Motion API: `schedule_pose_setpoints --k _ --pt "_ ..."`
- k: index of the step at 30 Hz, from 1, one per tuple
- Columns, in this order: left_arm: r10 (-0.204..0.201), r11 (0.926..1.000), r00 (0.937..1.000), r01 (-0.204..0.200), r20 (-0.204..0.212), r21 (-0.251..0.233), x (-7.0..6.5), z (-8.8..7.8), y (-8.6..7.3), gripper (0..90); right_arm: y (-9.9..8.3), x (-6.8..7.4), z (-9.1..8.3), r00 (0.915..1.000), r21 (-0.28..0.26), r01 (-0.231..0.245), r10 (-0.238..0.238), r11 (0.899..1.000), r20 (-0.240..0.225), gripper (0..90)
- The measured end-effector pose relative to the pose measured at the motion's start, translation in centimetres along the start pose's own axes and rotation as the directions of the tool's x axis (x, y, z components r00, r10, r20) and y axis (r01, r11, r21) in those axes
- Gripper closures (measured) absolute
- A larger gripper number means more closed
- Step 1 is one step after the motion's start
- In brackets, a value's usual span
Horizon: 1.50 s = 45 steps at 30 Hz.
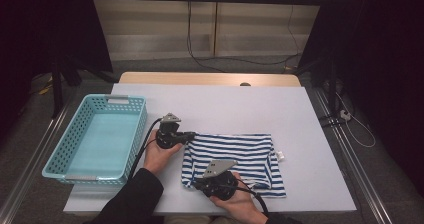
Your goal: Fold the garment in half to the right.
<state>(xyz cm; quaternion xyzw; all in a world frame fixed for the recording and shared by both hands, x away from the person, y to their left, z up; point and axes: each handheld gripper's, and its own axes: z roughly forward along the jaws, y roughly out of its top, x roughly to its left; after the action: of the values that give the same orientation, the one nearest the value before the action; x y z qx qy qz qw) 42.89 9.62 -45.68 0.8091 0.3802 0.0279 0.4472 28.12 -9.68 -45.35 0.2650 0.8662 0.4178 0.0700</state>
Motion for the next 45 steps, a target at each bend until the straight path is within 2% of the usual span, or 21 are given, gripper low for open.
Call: schedule_pose_setpoints --k 2,3,5,6,8,10,12,13,14,15,17,18,21,23,24,26,29,33,38,42,45 --pt "0.031 0.9993 0.9994 -0.031 -0.016 -0.019 0.2 -0.1 0.1 86.0 0.1 0.0 -0.2 0.9999 -0.006 0.015 -0.015 1.000 0.003 83.3" --pt "0.020 0.9995 0.9997 -0.020 -0.012 -0.023 0.1 -0.2 0.2 86.0 0.1 0.0 -0.2 1.0000 -0.012 0.010 -0.010 1.000 0.001 83.4" --pt "0.025 0.9995 0.9997 -0.025 -0.002 -0.019 0.1 -0.3 0.2 86.0 0.2 0.1 -0.3 1.0000 -0.016 0.004 -0.004 1.000 -0.001 83.3" --pt "0.015 0.9993 0.9999 -0.015 -0.005 -0.034 0.1 -0.4 0.3 85.9 0.3 0.0 -0.5 0.9999 -0.031 0.011 -0.011 0.999 0.000 83.3" --pt "0.025 0.9990 0.9997 -0.025 -0.001 -0.036 0.3 -0.6 0.4 85.9 0.3 0.1 -0.6 1.0000 -0.041 0.000 0.000 0.999 -0.001 83.3" --pt "0.008 0.9985 0.9998 -0.007 0.017 -0.054 0.1 -0.7 0.4 85.8 0.5 0.1 -0.8 1.0000 -0.048 0.005 -0.004 0.999 0.005 83.3" --pt "0.019 0.9979 0.9997 -0.018 0.014 -0.063 0.3 -1.1 0.6 85.8 0.6 0.2 -1.0 1.0000 -0.059 -0.006 0.006 0.998 0.004 83.4" --pt "-0.004 0.9976 0.9996 0.006 0.027 -0.069 0.2 -1.1 0.6 85.8 0.7 0.2 -1.1 0.9999 -0.066 -0.011 0.011 0.998 0.002 83.4" --pt "0.007 0.9981 0.9997 -0.006 0.023 -0.062 0.2 -1.2 0.7 85.8 0.8 0.2 -1.2 0.9999 -0.071 -0.014 0.014 0.997 -0.001 83.4" --pt "-0.009 0.9975 0.9996 0.011 0.026 -0.070 0.1 -1.2 0.7 85.8 0.8 0.2 -1.3 0.9999 -0.075 -0.013 0.013 0.997 -0.001 83.4" --pt "0.007 0.9977 0.9997 -0.005 0.022 -0.067 0.2 -1.4 0.7 85.9 0.9 0.1 -1.4 0.9998 -0.085 -0.018 0.017 0.996 -0.005 83.4" --pt "0.001 0.9959 0.9999 0.000 0.017 -0.090 0.1 -1.3 0.7 85.8 1.0 0.1 -1.5 0.9998 -0.088 -0.019 0.019 0.996 -0.004 83.4" --pt "0.009 0.9965 0.9997 -0.007 0.022 -0.084 0.2 -1.7 0.9 85.8 1.0 0.2 -1.5 0.9996 -0.104 -0.028 0.028 0.994 -0.008 83.4" --pt "0.014 0.9962 0.9997 -0.012 0.018 -0.087 0.2 -1.8 1.0 85.8 1.1 0.3 -1.6 0.9983 -0.120 -0.057 0.055 0.991 -0.022 83.4" --pt "-0.001 0.9952 0.9998 0.003 0.021 -0.097 0.1 -1.8 1.0 85.8 1.1 0.2 -1.7 0.9987 -0.119 -0.050 0.048 0.992 -0.019 83.4" --pt "0.000 0.9957 0.9999 0.002 0.016 -0.092 0.0 -1.8 1.1 85.8 1.2 0.3 -1.8 0.9989 -0.126 -0.047 0.046 0.991 -0.013 83.5" --pt "0.015 0.9957 0.9999 -0.015 0.008 -0.091 0.0 -2.1 1.2 85.8 1.3 0.3 -2.0 0.9990 -0.136 -0.045 0.044 0.990 -0.011 83.5" --pt "0.010 0.9946 0.9997 -0.008 0.022 -0.103 -0.2 -2.5 1.5 85.7 1.6 0.4 -2.2 0.9983 -0.152 -0.057 0.055 0.987 -0.020 83.5" --pt "0.033 0.9924 0.9994 -0.032 0.009 -0.119 -0.3 -3.0 2.0 85.7 1.9 0.6 -2.6 0.9991 -0.165 -0.043 0.042 0.985 -0.008 83.5" --pt "0.017 0.9902 0.9999 -0.016 0.003 -0.139 -0.4 -3.3 2.4 85.7 2.4 0.6 -2.8 0.9990 -0.181 -0.044 0.042 0.983 -0.013 83.5" --pt "0.024 0.9914 0.9997 -0.025 -0.009 -0.129 -0.2 -3.5 2.5 85.7 2.7 0.6 -2.9 0.9994 -0.184 -0.035 0.034 0.982 -0.010 83.5"
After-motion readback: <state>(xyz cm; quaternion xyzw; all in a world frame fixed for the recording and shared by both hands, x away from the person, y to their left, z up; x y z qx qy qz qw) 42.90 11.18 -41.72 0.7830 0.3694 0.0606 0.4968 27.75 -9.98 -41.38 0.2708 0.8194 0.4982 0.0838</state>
